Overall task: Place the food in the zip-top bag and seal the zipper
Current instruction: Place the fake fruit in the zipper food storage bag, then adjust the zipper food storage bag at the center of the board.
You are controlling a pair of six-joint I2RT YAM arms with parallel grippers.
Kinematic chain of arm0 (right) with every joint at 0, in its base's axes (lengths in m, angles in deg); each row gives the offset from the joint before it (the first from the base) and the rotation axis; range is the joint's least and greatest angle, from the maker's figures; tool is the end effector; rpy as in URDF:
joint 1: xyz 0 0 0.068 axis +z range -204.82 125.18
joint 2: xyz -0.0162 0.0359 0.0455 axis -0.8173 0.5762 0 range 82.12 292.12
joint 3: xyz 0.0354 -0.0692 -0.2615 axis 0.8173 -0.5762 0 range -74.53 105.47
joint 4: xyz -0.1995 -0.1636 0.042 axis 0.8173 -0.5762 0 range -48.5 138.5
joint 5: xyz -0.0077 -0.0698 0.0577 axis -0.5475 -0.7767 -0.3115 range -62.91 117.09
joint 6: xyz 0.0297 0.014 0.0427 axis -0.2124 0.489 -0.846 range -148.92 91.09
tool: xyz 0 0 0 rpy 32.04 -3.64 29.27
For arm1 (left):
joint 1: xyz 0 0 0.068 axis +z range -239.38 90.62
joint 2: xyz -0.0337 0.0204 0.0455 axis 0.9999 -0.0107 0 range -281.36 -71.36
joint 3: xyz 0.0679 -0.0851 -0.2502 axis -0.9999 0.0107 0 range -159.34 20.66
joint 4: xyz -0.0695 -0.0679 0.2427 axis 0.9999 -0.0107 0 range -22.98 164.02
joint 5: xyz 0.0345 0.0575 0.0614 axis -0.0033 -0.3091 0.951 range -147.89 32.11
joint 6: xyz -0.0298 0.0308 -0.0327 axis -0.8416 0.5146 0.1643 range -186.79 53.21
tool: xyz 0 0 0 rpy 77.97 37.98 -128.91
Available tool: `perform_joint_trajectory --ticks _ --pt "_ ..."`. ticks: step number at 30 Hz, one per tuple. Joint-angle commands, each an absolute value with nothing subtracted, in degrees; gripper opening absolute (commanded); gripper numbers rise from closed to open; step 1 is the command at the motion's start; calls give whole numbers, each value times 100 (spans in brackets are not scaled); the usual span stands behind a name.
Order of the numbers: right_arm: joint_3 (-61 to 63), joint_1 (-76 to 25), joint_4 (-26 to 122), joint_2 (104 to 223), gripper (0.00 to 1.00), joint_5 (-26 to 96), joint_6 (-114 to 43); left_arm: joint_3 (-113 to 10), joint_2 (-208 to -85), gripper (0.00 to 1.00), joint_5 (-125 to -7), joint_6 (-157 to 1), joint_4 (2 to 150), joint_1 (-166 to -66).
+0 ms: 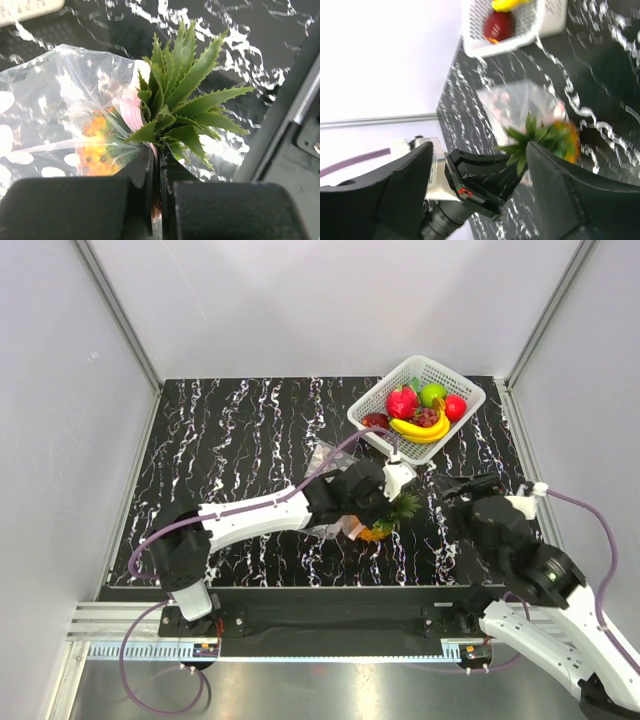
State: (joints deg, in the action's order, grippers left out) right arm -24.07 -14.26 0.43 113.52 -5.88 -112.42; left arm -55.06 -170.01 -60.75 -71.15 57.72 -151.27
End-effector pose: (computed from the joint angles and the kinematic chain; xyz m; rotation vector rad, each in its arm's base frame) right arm 0.0866 0.0486 0.3374 1.0823 1.7755 0.7811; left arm 0.1839 -0.3479 0.2651 1.1519 2.0408 -0.6565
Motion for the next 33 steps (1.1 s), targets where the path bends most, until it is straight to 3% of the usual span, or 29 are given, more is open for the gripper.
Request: perform_joint_trajectory --ticks 1,6,13,16,20,23,24,26,33 --pt "-2407 -1395 331 10964 80 -1299 -10267 -5783 -16410 0 -6553 -7373 5512 -14889" --pt "-2540 -1395 754 11251 68 -1168 -9651 -5739 -16023 0 -7019 -7715 5433 -14511" --pt "-2372 -1482 973 12281 62 -746 -9422 -5582 -15250 0 -7520 -8436 5344 -13949" --pt "-2942 -1807 1798 12141 59 157 -9167 -5318 -14811 0 -7863 -8726 5555 -13589" --pt "-3426 -3130 2851 12281 53 2445 -9106 -5150 -14405 0 -8171 -8990 5661 -13097" --pt "-3979 -3416 4219 12457 48 3724 -9009 -5027 -14124 0 -8381 -9210 5863 -12842" --pt "-4112 -3416 4591 12492 42 3920 -8991 -4983 -14062 0 -8460 -9332 5916 -12789" --pt "-4401 -3408 5461 12562 40 4306 -8921 -4878 -13904 0 -8540 -9456 6109 -12640" --pt "-4447 -3416 6413 13125 35 5081 -8394 -4596 -13622 0 -8952 -10193 6759 -12322"
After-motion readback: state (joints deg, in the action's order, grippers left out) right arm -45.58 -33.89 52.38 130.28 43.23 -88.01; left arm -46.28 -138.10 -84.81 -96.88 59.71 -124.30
